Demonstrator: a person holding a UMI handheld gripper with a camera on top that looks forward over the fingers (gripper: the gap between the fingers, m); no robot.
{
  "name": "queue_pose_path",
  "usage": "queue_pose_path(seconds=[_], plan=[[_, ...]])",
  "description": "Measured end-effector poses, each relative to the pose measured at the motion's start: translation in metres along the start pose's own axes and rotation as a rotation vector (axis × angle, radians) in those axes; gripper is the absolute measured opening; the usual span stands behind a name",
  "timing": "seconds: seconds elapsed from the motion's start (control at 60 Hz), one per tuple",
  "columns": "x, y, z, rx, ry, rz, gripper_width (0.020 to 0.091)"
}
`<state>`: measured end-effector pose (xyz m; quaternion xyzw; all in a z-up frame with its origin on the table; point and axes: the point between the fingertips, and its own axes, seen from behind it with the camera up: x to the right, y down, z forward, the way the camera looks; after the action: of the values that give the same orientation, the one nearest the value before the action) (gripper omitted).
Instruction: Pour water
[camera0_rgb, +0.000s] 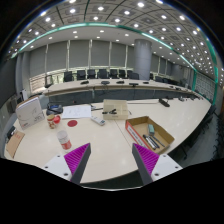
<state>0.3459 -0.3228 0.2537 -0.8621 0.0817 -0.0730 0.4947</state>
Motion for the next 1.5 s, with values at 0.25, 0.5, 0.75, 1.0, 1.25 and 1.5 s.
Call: queue_pose_path(seconds=[0.25, 0.5, 0.75, 1.0, 1.25, 1.5], plan=[[-0.039, 0.029, 0.018, -0.020, -0.094, -0.019, 0.0860], [-0.143, 0.066, 0.070, -0.012, -0.215, -0.056, 0.0861], [-0.225, 0.067, 0.168, 0.088, -0.242, -0.060, 0.0861], [-0.264, 0.061, 0.245, 0.166, -0.211, -0.067, 0.0707], [-0.278, 0.048, 0.263, 0.181, -0.162, -0.076, 0.0407], [-0.270, -0.007, 0.276, 0.163, -0.035, -0.218, 0.0376]])
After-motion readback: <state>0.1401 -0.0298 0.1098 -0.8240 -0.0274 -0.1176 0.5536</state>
